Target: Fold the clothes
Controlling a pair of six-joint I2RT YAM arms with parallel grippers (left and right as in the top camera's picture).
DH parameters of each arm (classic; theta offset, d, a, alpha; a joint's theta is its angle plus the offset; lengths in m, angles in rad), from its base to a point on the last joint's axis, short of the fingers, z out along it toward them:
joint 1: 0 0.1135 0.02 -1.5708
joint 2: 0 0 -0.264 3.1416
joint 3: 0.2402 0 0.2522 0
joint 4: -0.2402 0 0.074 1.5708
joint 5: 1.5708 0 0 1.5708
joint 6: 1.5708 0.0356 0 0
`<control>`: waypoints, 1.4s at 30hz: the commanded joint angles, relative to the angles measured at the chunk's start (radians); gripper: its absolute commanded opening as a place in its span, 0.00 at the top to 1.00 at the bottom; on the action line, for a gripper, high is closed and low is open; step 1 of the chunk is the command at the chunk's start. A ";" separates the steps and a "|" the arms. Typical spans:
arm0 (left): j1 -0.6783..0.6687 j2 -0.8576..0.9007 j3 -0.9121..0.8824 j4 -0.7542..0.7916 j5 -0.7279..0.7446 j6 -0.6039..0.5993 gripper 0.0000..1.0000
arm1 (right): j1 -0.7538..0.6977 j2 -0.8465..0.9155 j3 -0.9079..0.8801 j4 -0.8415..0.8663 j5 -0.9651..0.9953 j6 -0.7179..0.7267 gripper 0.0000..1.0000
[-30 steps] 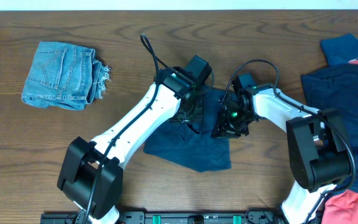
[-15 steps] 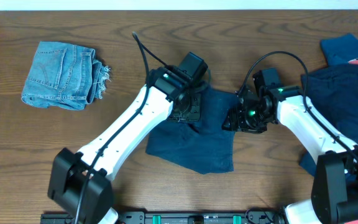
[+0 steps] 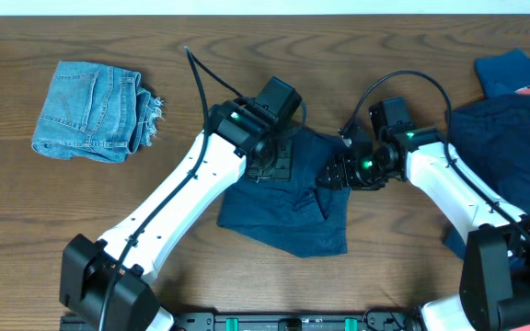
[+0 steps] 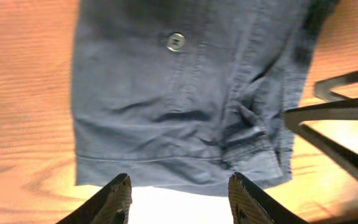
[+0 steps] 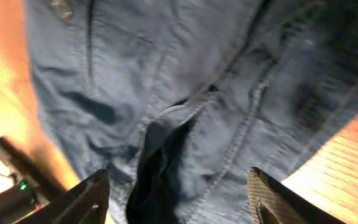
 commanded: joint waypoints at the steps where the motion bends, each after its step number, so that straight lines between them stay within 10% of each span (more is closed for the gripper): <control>1: 0.014 -0.019 0.012 -0.015 -0.091 0.021 0.46 | 0.026 0.026 -0.012 0.002 0.062 0.043 0.38; 16: 0.039 -0.019 0.011 -0.024 -0.124 0.021 0.44 | 0.112 0.180 -0.022 0.211 0.151 0.223 0.56; 24: 0.039 -0.019 0.011 -0.024 -0.124 0.021 0.44 | 0.083 0.172 -0.022 0.284 0.113 0.227 0.38; 31: 0.039 -0.019 0.011 -0.023 -0.124 0.021 0.44 | 0.100 0.172 -0.022 0.362 0.066 0.225 0.69; 34: 0.039 -0.019 0.011 -0.024 -0.124 0.021 0.44 | 0.102 0.172 -0.021 0.398 0.064 0.219 0.99; 42: 0.042 -0.019 0.011 -0.024 -0.129 0.029 0.44 | 0.085 0.001 0.035 0.377 -0.142 0.166 0.99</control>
